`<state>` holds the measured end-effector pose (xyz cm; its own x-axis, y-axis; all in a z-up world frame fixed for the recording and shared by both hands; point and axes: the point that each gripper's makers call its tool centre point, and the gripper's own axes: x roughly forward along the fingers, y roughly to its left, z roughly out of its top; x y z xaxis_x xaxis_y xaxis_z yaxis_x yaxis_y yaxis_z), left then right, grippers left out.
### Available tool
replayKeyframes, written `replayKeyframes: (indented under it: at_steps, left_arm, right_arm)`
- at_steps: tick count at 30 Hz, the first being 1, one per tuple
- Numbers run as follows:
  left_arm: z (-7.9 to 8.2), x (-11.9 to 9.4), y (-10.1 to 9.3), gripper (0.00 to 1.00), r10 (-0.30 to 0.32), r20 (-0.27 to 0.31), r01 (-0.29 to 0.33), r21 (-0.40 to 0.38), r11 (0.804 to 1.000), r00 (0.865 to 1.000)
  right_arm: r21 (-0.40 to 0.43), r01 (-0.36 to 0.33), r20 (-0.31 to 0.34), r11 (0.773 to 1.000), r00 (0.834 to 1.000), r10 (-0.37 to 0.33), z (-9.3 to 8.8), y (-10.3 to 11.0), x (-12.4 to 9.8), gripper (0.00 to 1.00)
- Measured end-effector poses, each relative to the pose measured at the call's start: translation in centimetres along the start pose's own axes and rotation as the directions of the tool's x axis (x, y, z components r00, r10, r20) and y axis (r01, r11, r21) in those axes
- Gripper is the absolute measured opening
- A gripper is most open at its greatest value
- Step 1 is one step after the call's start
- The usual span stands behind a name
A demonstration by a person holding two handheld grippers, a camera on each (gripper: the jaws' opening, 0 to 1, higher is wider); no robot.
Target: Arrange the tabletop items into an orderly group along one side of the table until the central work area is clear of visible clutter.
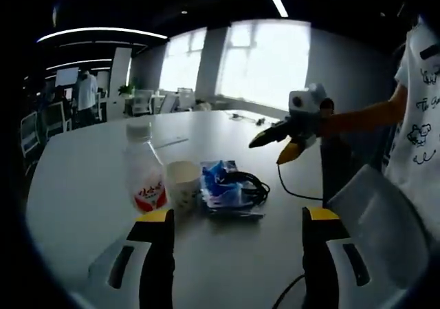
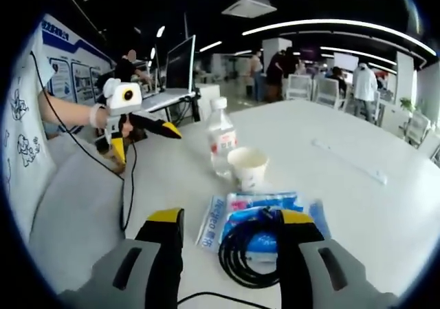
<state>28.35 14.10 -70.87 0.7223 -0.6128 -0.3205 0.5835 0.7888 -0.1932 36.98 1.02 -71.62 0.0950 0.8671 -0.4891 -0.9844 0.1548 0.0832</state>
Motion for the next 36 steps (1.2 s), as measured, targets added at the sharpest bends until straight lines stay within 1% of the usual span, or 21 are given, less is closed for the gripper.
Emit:
replayKeyframes:
  at_steps: [3,4,8,11,18,19,23,29,30,36]
  left_arm:
    - [-0.1,0.1,-0.7,0.72,-0.004,-0.008,0.004,0.008,1.0,1.0]
    - [-0.1,0.2,-0.9,0.73,-0.005,-0.009,0.005,0.009,1.0,1.0]
    - [-0.2,0.3,-1.6,0.73,-0.007,-0.015,0.007,0.012,1.0,1.0]
    - [-0.1,0.3,-2.0,0.73,-0.008,-0.015,0.008,0.015,1.0,1.0]
    - [0.2,0.5,-2.8,0.74,-0.008,-0.012,0.009,0.026,1.0,1.0]
    - [0.2,0.5,-2.9,0.74,-0.009,-0.009,0.009,0.023,1.0,1.0]
    - [0.2,0.8,-3.4,0.74,-0.01,-0.007,0.01,0.024,1.0,1.0]
    - [0.4,1.4,-4.2,0.74,-0.016,-0.006,0.016,0.022,1.0,1.0]
    - [0.5,1.5,-4.3,0.74,-0.018,0.0,0.018,0.022,1.0,1.0]
    - [0.7,2.2,-4.9,0.74,-0.025,0.004,0.025,0.024,0.999,1.0]
  right_arm:
    - [0.003,0.011,0.002,1.0,1.0,-0.011,-0.4,0.2,-1.2,0.51]
    - [0.005,0.019,-0.007,1.0,1.0,-0.019,-0.6,0.1,-1.5,0.51]
    - [0.017,0.045,0.0,0.999,0.999,-0.045,-1.1,-0.1,-3.0,0.51]
    - [0.018,0.052,-0.01,0.998,0.999,-0.052,-1.7,0.0,-3.8,0.52]
    - [0.044,0.071,-0.03,0.996,0.997,-0.07,-3.1,0.4,-5.5,0.57]
    - [0.051,0.083,-0.03,0.995,0.996,-0.081,-3.3,0.3,-5.8,0.58]
    - [0.062,0.096,-0.037,0.993,0.995,-0.094,-4.1,0.4,-6.9,0.58]
    - [0.09,0.135,-0.042,0.987,0.99,-0.131,-5.5,0.1,-9.1,0.58]
    - [0.093,0.149,-0.046,0.984,0.988,-0.146,-5.8,-0.1,-9.6,0.57]
    - [0.117,0.175,-0.05,0.978,0.984,-0.171,-6.8,-0.2,-11.6,0.57]
